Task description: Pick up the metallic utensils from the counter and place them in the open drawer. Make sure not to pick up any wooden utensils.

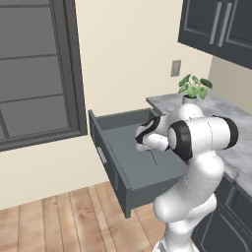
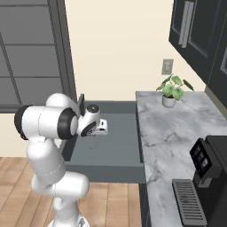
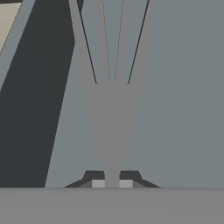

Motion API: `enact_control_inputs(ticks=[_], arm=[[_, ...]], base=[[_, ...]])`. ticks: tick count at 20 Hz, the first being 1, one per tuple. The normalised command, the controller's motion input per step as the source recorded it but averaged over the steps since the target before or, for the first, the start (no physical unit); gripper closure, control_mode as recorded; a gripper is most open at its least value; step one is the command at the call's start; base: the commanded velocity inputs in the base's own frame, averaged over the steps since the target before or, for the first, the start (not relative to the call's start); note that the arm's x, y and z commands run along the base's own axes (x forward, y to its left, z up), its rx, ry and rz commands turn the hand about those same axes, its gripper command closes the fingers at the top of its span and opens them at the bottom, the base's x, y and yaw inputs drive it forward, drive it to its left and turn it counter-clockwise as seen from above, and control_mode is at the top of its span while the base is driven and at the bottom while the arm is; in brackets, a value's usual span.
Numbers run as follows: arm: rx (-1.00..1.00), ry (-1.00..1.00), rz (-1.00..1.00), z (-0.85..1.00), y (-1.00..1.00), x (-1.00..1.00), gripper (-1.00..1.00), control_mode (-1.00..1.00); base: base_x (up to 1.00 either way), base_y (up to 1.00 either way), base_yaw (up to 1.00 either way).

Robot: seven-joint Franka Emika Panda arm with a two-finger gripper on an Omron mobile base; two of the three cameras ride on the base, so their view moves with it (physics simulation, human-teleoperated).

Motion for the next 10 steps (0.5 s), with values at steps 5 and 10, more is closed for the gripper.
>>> enact_control_inputs(ticks=[5, 10], arm=[[0.0, 0.02, 0.0, -0.19, -0.03, 0.48, 1.0, -1.0], [0.0, 0.05, 0.0, -0.56, 0.01, 0.32, 1.0, -1.0]], base=[[0.0, 0.0, 0.0], [0.0, 0.0, 0.0]])
